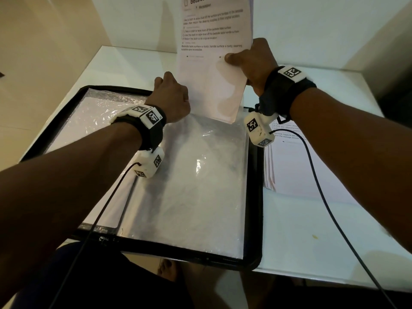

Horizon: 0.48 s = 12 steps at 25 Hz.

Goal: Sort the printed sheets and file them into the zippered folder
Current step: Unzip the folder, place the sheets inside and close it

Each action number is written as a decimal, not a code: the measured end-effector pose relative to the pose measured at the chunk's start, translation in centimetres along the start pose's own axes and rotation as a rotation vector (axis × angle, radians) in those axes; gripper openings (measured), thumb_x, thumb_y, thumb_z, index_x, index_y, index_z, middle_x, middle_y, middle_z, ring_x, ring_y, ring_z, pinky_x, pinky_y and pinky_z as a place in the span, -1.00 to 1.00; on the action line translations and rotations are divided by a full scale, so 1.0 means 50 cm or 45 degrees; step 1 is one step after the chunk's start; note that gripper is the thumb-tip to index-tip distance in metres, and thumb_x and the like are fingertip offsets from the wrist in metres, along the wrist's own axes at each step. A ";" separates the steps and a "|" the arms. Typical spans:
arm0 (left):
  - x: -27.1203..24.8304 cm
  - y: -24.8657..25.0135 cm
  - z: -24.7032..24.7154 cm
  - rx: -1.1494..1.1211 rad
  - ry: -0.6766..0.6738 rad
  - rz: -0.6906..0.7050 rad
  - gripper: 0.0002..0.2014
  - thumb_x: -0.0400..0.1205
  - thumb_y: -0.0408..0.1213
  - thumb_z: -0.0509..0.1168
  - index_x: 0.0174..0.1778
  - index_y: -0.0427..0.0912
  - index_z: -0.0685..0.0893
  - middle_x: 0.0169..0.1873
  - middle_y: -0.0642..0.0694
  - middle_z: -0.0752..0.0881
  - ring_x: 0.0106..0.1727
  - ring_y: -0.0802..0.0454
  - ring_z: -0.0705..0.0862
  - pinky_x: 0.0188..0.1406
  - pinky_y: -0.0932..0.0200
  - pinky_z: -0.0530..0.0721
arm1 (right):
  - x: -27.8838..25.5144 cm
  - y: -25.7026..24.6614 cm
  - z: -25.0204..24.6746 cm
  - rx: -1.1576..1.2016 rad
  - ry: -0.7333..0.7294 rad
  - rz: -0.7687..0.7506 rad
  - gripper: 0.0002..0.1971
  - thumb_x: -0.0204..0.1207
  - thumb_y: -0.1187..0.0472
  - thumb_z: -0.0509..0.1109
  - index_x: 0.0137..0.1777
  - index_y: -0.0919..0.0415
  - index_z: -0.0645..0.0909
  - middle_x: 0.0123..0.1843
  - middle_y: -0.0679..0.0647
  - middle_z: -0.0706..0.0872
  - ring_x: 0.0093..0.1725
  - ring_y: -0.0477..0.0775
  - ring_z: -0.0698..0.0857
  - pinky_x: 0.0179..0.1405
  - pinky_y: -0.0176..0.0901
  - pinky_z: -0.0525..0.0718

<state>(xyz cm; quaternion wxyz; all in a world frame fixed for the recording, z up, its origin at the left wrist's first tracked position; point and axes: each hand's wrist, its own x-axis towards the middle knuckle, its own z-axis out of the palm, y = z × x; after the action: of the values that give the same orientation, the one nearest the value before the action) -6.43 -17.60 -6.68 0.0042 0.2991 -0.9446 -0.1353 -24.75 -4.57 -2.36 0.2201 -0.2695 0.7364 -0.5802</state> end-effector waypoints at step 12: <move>0.003 -0.034 -0.032 0.166 -0.099 -0.078 -0.74 0.70 -0.20 0.25 0.21 -0.14 0.76 0.22 -0.33 0.61 0.34 -0.43 0.54 0.44 -0.22 0.54 | 0.001 0.030 -0.041 0.103 -0.065 0.060 -0.54 0.45 0.38 0.53 0.37 0.27 0.68 0.20 0.17 0.84 0.10 0.26 0.85 0.01 0.30 0.85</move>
<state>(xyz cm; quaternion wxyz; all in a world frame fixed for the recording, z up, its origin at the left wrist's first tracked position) -5.45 -19.41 -5.57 -0.0560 0.3220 -0.9412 -0.0853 -26.32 -2.82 -3.36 0.2631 -0.2578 0.7127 -0.5969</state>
